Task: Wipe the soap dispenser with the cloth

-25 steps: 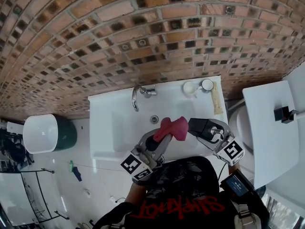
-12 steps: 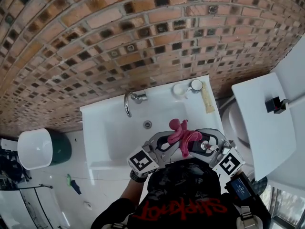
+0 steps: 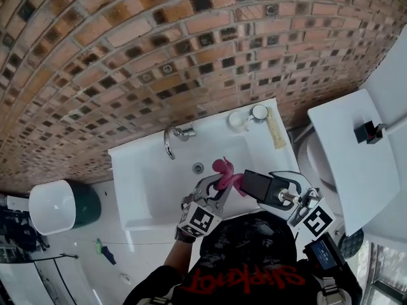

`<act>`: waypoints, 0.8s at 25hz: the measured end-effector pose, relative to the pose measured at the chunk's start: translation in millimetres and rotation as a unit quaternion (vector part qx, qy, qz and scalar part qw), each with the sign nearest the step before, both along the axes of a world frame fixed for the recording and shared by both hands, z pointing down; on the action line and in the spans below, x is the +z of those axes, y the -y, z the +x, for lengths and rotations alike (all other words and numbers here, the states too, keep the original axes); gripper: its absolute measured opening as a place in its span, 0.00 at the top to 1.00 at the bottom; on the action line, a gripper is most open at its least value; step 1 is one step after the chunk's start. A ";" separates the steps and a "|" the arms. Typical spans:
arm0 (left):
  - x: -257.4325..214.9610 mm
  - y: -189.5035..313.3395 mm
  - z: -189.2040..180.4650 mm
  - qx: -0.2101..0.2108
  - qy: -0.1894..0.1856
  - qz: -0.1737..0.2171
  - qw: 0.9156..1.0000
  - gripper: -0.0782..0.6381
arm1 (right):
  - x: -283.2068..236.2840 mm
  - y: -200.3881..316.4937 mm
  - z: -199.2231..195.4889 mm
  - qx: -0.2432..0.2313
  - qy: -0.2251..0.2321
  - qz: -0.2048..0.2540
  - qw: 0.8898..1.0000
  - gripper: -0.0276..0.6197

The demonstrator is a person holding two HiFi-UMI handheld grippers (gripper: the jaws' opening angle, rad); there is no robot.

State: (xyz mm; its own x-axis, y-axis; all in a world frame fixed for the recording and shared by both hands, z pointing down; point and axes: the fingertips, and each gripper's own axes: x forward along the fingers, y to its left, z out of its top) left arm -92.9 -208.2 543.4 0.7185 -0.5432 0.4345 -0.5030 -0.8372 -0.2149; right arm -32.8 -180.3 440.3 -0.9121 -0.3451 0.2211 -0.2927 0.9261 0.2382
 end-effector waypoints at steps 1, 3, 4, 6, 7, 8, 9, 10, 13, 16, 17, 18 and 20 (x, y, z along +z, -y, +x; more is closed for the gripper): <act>-20.8 -0.8 0.6 0.002 -0.038 0.014 0.999 0.83 | 5.5 1.4 0.4 0.013 -0.011 -0.001 1.000 0.49; -70.2 -1.3 1.8 0.001 -0.130 0.039 0.991 0.83 | 23.9 2.6 0.6 0.035 -0.058 -0.004 0.998 0.49; -91.5 -2.6 2.0 -0.001 -0.173 0.040 0.984 0.83 | 33.9 1.5 -0.4 0.038 -0.084 -0.003 0.996 0.49; -122.0 -9.4 4.3 0.007 -0.217 0.035 0.975 0.83 | 50.5 -2.6 -5.3 0.029 -0.126 0.005 0.992 0.49; -132.0 -14.9 8.0 0.024 -0.216 0.042 0.975 0.83 | 57.6 -4.9 -8.2 0.021 -0.144 0.011 0.989 0.49; -138.9 -21.2 13.9 0.046 -0.202 0.055 0.977 0.83 | 63.8 -7.2 -11.1 0.014 -0.160 0.016 0.987 0.49; -143.4 -27.1 21.8 0.071 -0.184 0.072 0.978 0.83 | 68.4 -9.4 -13.7 0.006 -0.172 0.022 0.985 0.49; -145.1 -31.5 30.8 0.094 -0.166 0.088 0.978 0.83 | 70.6 -11.6 -16.2 -0.001 -0.179 0.026 0.984 0.49; -132.0 -32.6 50.6 0.125 -0.126 0.104 0.979 0.83 | 65.0 -18.3 -23.1 -0.019 -0.170 0.031 0.985 0.49; -116.3 -24.3 50.1 0.113 -0.122 0.094 0.982 0.83 | 55.0 -22.4 -25.0 -0.029 -0.158 0.037 0.986 0.49; -110.0 -20.7 47.6 0.102 -0.119 0.093 0.983 0.83 | 51.6 -23.4 -24.5 -0.031 -0.154 0.039 0.987 0.49; -102.3 -16.9 45.3 0.091 -0.109 0.095 0.985 0.83 | 48.0 -24.4 -24.1 -0.033 -0.149 0.040 0.987 0.50; -86.9 -9.7 41.0 0.076 -0.100 0.099 0.987 0.83 | 41.4 -26.8 -24.1 -0.038 -0.136 0.040 0.989 0.50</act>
